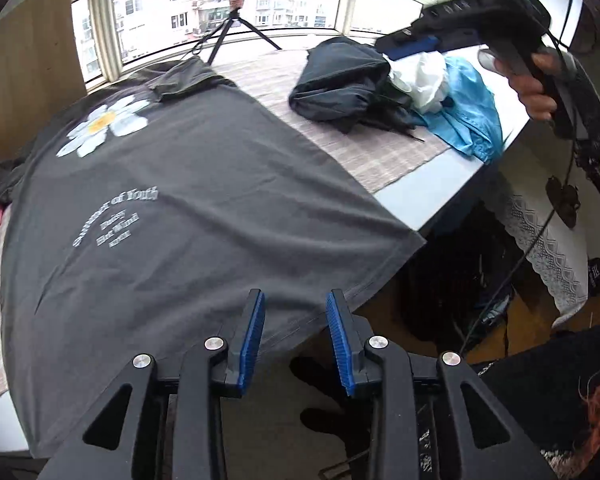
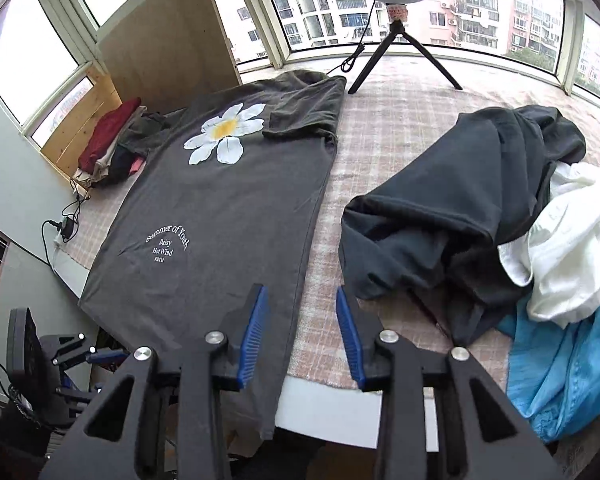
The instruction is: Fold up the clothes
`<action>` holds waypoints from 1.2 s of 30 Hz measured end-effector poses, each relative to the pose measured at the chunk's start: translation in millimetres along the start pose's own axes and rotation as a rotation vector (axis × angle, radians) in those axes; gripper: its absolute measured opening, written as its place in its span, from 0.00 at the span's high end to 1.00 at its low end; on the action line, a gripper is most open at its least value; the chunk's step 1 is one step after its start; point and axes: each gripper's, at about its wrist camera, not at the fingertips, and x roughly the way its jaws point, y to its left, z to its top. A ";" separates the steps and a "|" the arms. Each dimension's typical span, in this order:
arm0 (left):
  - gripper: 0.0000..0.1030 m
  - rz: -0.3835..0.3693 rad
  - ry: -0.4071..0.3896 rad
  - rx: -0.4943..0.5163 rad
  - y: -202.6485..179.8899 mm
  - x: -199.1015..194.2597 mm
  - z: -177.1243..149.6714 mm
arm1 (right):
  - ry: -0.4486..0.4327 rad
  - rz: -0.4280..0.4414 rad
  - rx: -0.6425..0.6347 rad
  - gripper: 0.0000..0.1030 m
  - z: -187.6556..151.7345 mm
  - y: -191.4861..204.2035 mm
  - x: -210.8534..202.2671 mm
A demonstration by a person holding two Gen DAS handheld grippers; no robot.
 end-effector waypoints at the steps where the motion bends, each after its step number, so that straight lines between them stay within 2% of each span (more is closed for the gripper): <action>1: 0.70 -0.016 -0.005 0.039 -19.4 11.4 8.6 | -0.005 -0.004 -0.015 0.60 16.3 -4.4 5.2; 4: 0.69 -0.003 0.004 0.146 -61.0 39.1 23.1 | 0.011 0.025 -0.021 0.60 61.0 -22.7 28.3; 7: 0.63 0.056 0.022 0.240 -87.1 56.8 28.8 | 0.050 0.072 -0.019 0.60 94.3 -32.6 61.5; 11: 0.61 0.090 0.024 0.326 -106.8 74.2 32.4 | 0.110 0.089 -0.007 0.60 126.3 -43.4 115.0; 13: 0.62 0.089 0.061 0.339 -109.1 87.4 34.2 | 0.136 0.089 0.001 0.60 139.5 -48.2 142.2; 14: 0.70 0.075 0.083 0.316 -106.1 93.1 36.0 | 0.144 0.083 0.003 0.60 145.9 -50.2 155.1; 16: 0.81 0.011 0.071 0.243 -97.2 94.2 41.5 | 0.155 0.075 0.011 0.60 158.8 -54.8 179.4; 17: 0.91 -0.009 0.072 0.206 -92.3 94.4 44.7 | 0.154 0.074 0.023 0.60 165.4 -58.2 189.7; 18: 0.95 -0.012 0.071 0.175 -87.7 95.4 47.2 | 0.154 0.081 0.039 0.60 171.8 -61.8 199.3; 23: 0.95 -0.098 0.073 0.011 -64.6 90.8 52.4 | 0.160 0.141 0.134 0.56 199.4 -77.7 241.7; 25: 0.95 -0.102 0.056 -0.030 -56.9 84.7 52.8 | 0.171 0.143 0.147 0.53 206.4 -80.0 257.2; 30: 0.95 -0.119 0.012 -0.177 -27.3 69.5 49.3 | 0.184 0.128 0.125 0.52 212.4 -78.3 282.7; 31: 0.95 -0.120 0.003 -0.207 -21.3 67.0 47.4 | 0.175 0.139 0.114 0.55 212.6 -76.3 282.6; 32: 0.95 -0.123 -0.007 -0.236 -15.8 64.8 44.9 | 0.180 0.151 0.108 0.61 213.2 -74.5 283.0; 33: 0.95 -0.130 -0.017 -0.266 -10.1 62.3 42.4 | 0.184 0.164 0.102 0.85 213.7 -72.7 283.3; 34: 0.95 -0.135 -0.027 -0.294 -5.0 59.9 39.5 | 0.187 0.166 0.100 0.95 214.9 -70.8 282.2; 36: 0.95 -0.143 -0.048 -0.349 4.4 55.1 33.1 | 0.173 0.161 0.087 0.95 220.1 -63.9 275.0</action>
